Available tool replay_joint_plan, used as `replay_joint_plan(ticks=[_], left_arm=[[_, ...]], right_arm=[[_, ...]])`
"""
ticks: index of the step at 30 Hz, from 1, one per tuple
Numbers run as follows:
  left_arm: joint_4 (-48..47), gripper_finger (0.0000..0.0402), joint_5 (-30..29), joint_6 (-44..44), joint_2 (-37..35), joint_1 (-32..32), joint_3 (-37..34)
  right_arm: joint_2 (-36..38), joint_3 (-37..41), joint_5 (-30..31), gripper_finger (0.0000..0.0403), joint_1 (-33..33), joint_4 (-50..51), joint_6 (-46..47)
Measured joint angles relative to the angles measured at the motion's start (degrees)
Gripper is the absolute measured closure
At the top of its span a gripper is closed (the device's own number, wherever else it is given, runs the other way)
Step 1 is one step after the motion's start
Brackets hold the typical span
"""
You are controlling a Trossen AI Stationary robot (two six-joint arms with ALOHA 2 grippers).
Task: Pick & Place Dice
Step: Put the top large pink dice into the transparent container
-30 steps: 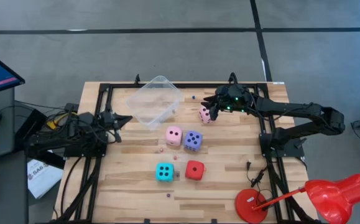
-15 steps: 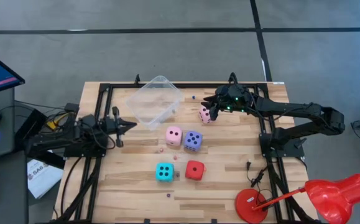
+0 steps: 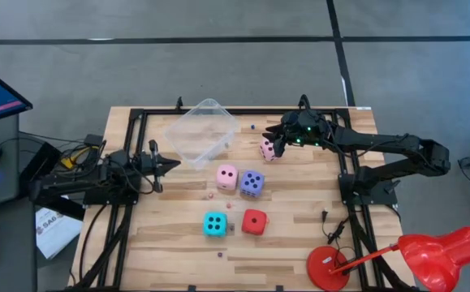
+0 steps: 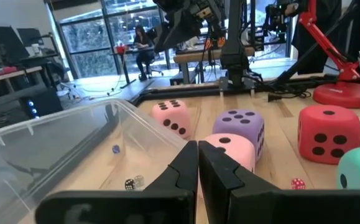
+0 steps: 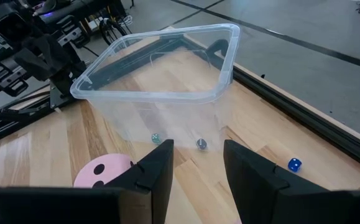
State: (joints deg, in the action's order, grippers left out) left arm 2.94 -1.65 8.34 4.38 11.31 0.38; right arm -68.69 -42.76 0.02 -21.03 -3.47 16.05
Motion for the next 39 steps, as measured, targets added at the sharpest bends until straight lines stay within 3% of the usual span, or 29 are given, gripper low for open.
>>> replay_joint_plan(ticks=[33,36,39], left_arm=[[0.09,0.0399,-0.02,-0.02,1.05,0.00,-0.02],[0.09,0.0399,-0.02,-0.02,1.05,0.00,-0.02],[0.09,0.0399,-0.02,-0.02,1.05,0.00,-0.02]], right_arm=[[0.00,0.01,-0.14,0.0264,0.01,-0.86,0.08],[0.02,-0.02,0.77,0.0253,0.16,-3.14,4.85],[0.02,-0.02,5.56,0.0220,1.08,-2.10,8.74]])
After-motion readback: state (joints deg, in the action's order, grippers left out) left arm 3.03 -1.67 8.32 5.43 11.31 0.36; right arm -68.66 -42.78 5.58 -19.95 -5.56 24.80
